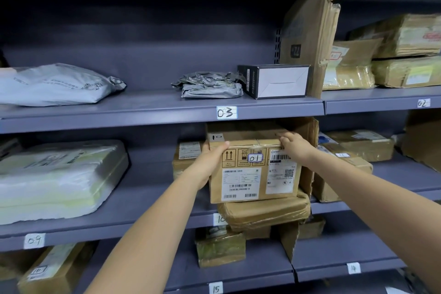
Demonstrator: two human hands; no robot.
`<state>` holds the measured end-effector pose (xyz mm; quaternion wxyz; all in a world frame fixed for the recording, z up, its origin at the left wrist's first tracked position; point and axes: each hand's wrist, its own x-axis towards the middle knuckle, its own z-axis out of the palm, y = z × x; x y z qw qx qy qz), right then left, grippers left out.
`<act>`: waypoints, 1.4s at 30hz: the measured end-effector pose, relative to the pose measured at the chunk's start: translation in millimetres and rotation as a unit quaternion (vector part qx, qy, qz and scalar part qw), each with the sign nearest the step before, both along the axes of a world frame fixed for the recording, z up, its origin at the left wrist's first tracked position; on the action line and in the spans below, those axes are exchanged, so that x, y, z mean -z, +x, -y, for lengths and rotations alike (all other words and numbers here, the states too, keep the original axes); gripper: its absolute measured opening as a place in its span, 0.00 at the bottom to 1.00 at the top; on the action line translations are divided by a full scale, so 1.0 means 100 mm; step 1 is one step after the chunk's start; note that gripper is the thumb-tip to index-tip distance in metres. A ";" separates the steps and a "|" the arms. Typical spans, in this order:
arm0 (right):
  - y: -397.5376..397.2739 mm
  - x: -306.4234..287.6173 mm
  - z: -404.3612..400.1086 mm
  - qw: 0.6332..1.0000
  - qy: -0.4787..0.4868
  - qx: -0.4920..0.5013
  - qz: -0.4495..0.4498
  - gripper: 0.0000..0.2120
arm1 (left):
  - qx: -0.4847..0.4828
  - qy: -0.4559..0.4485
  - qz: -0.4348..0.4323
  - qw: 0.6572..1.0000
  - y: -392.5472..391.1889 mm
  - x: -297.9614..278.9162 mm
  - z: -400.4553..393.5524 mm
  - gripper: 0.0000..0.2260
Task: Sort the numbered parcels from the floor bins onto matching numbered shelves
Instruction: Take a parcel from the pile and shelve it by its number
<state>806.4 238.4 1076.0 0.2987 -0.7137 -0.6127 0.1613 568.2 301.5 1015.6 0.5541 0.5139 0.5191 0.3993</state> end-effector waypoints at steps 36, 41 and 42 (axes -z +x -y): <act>-0.39 -0.36 0.87 0.989 -0.052 -0.032 0.136 0.25 | 0.045 0.141 -0.183 0.972 -0.40 -0.68 1.15 0.14; -0.43 -0.40 1.04 0.987 -0.051 -0.048 0.141 0.26 | 0.029 0.145 -0.186 0.971 -0.44 -0.71 1.30 0.17; -0.41 -0.39 1.05 0.987 -0.053 -0.054 0.145 0.26 | 0.031 0.143 -0.192 0.970 -0.43 -0.71 1.31 0.18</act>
